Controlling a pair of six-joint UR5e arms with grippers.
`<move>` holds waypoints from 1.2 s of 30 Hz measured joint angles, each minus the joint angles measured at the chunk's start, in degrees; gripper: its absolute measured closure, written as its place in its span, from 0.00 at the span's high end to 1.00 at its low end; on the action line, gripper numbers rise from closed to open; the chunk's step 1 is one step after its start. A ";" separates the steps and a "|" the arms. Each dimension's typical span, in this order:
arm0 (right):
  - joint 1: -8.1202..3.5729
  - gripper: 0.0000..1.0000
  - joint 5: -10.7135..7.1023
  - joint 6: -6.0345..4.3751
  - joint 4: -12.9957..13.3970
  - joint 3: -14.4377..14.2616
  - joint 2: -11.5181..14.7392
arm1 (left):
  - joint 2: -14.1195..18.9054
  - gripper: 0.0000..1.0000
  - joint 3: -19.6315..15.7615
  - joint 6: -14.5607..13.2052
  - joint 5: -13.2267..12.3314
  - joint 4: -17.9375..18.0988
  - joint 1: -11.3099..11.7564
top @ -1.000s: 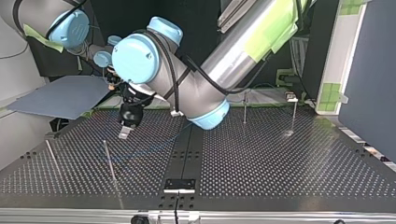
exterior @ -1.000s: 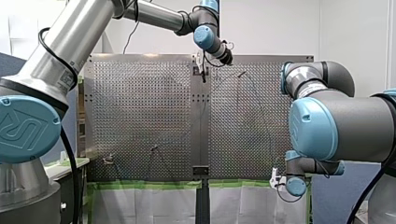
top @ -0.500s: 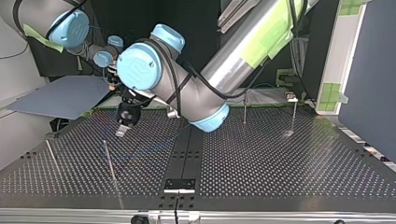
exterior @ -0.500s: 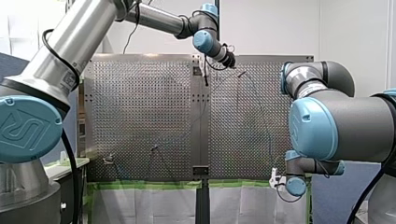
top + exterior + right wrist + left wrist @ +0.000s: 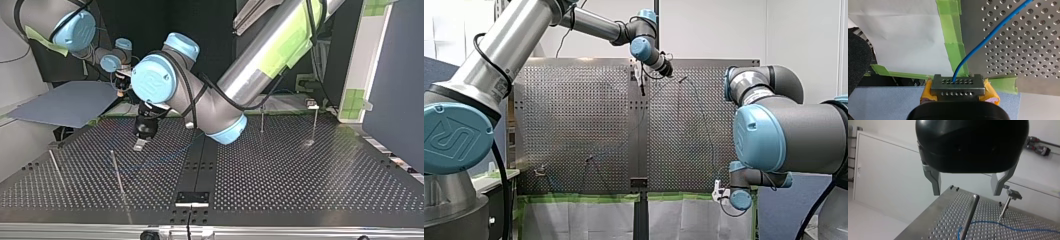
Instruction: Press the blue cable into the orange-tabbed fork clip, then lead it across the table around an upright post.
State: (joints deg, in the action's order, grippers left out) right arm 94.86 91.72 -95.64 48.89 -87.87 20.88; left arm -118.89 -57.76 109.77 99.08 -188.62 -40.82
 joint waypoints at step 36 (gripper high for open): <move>0.28 0.00 -0.06 0.25 -0.45 0.05 0.02 | 0.04 0.98 0.01 -1.55 11.34 -2.82 0.02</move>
State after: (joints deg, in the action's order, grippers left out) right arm 95.14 91.66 -95.39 48.44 -87.82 20.90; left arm -118.85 -57.75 108.22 110.42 -191.44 -40.80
